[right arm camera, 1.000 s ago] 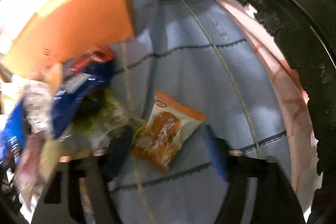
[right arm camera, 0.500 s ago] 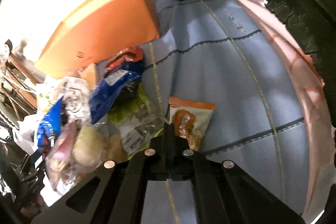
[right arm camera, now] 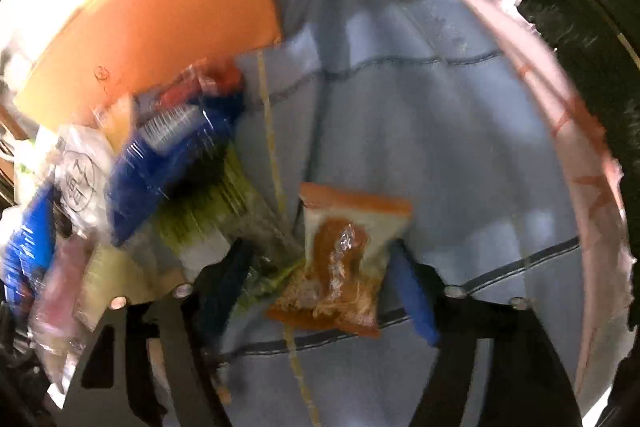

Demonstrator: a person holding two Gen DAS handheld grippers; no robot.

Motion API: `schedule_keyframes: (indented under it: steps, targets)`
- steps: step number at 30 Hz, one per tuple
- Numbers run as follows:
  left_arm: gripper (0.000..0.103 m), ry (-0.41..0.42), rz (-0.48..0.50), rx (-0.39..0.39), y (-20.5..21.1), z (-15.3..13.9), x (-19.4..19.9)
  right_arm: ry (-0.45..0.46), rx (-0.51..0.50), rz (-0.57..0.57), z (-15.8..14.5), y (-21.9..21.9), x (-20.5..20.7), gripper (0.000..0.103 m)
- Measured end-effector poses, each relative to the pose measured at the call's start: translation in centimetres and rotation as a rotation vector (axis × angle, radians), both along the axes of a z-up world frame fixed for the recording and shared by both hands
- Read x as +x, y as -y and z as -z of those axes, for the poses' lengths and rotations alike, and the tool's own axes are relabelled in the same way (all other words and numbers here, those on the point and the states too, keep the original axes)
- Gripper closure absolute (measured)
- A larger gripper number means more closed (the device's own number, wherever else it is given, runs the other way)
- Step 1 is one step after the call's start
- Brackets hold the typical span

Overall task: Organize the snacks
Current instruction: 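Grasp the red snack bag with the left tool while the right tool grasps the brown-printed pack, then lift both packs over the orange box and release them inside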

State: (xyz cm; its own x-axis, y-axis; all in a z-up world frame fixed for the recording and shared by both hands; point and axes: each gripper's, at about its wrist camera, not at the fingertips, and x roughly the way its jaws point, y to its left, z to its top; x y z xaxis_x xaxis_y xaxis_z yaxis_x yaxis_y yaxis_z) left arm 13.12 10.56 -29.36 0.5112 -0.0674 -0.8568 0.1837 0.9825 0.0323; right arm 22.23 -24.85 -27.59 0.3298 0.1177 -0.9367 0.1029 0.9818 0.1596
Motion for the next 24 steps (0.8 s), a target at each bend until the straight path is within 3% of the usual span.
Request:
schedule_keyframes:
  steps: [1,2,4,6,8,13,24]
  targets:
    - [0.011,-0.015,-0.018,0.007,-0.2,0.4,0.0,-0.024,0.007,0.012,0.1,0.4,0.0,0.046]
    - [0.01,-0.023,-0.039,0.006,-0.6,0.9,0.0,-0.027,0.01,-0.002,0.0,0.8,0.1,0.049]
    - [0.01,-0.032,-0.072,-0.03,-1.5,1.6,0.0,-0.015,0.037,0.005,-0.3,1.9,-0.2,0.068]
    - [0.015,0.004,-0.055,-0.043,-1.5,1.5,-0.3,-0.003,0.019,-0.002,-0.6,2.3,-0.5,0.071]
    - [0.05,0.019,-0.026,-0.052,-1.2,1.0,-0.4,0.012,0.014,-0.018,-0.9,2.4,-0.9,0.072]
    - [0.058,0.05,0.021,-0.1,-0.5,-1.1,-0.4,0.045,0.041,-0.009,-2.0,2.7,-2.3,0.072]
    - [0.059,0.176,0.001,-0.195,-2.0,-6.4,-2.0,0.193,0.096,-0.058,-7.7,3.0,-3.8,0.073]
